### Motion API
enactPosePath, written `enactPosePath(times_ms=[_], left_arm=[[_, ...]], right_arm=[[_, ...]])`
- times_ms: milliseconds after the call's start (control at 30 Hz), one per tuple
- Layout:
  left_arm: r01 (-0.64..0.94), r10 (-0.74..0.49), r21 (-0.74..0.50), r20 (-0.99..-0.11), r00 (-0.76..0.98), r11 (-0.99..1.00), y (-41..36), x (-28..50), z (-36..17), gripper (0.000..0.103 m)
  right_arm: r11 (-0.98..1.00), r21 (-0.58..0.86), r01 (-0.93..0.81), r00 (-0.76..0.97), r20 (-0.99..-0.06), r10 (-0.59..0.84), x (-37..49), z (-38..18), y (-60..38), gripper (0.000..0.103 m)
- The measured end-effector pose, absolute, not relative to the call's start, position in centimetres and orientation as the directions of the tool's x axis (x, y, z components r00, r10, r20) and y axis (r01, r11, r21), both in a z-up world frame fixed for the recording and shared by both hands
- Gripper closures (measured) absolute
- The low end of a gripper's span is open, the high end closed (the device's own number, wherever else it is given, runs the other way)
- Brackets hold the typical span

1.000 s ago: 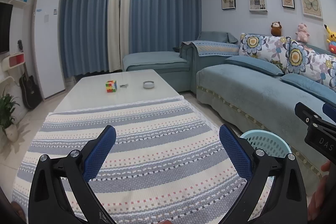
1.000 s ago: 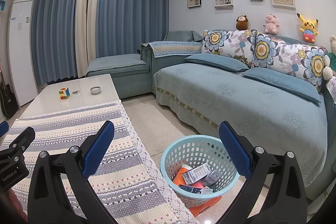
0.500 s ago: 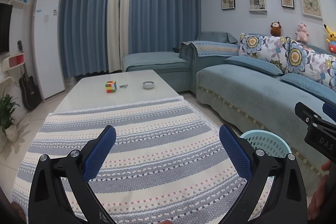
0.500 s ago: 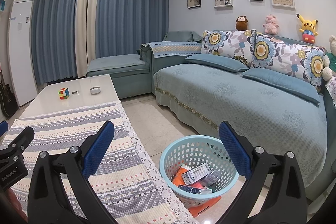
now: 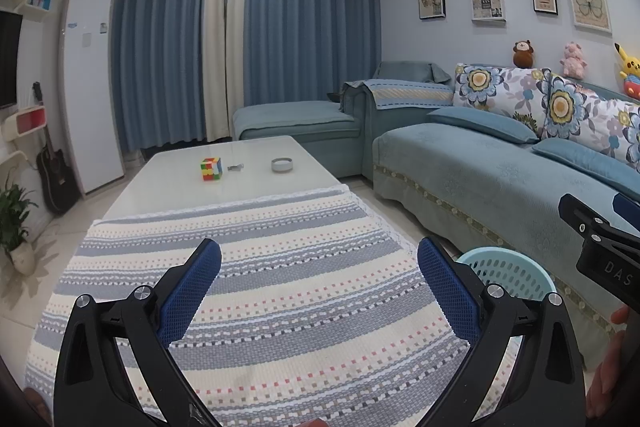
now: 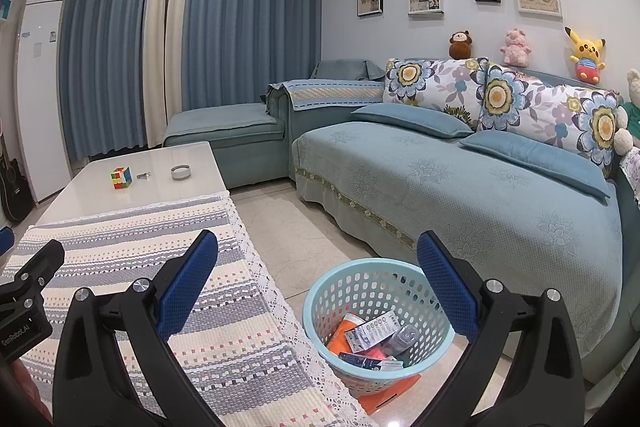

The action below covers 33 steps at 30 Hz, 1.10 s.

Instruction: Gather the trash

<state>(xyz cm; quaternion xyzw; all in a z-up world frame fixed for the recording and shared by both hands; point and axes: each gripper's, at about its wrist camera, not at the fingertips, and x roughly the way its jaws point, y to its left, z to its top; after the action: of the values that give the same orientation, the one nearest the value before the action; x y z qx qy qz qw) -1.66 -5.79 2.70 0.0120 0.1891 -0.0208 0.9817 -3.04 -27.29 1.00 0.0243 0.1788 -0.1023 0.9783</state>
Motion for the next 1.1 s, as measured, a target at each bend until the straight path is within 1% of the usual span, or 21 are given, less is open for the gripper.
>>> enactPosePath(times_ms=[800,1000,1100], left_arm=[[0.037,-0.024,0.027,-0.359,0.933,0.999,-5.54,-1.99,3.15,0.007],[0.031,-0.022,0.020,-0.375,0.927,0.999,-5.24,-1.54,3.16,0.007],[0.028,-0.016,0.029,-0.348,0.937,0.999,-5.29,-2.06,3.19,0.007]], right_arm=[[0.978,0.008,0.208,0.916,-0.352,-0.192,-3.10,1.00,-27.33,0.008],[0.979,0.004,0.205,0.916,-0.352,-0.191,-2.94,0.98,-27.01,0.008],[0.978,0.003,0.207,0.916,-0.352,-0.192,-2.97,1.04,-26.82,0.008]])
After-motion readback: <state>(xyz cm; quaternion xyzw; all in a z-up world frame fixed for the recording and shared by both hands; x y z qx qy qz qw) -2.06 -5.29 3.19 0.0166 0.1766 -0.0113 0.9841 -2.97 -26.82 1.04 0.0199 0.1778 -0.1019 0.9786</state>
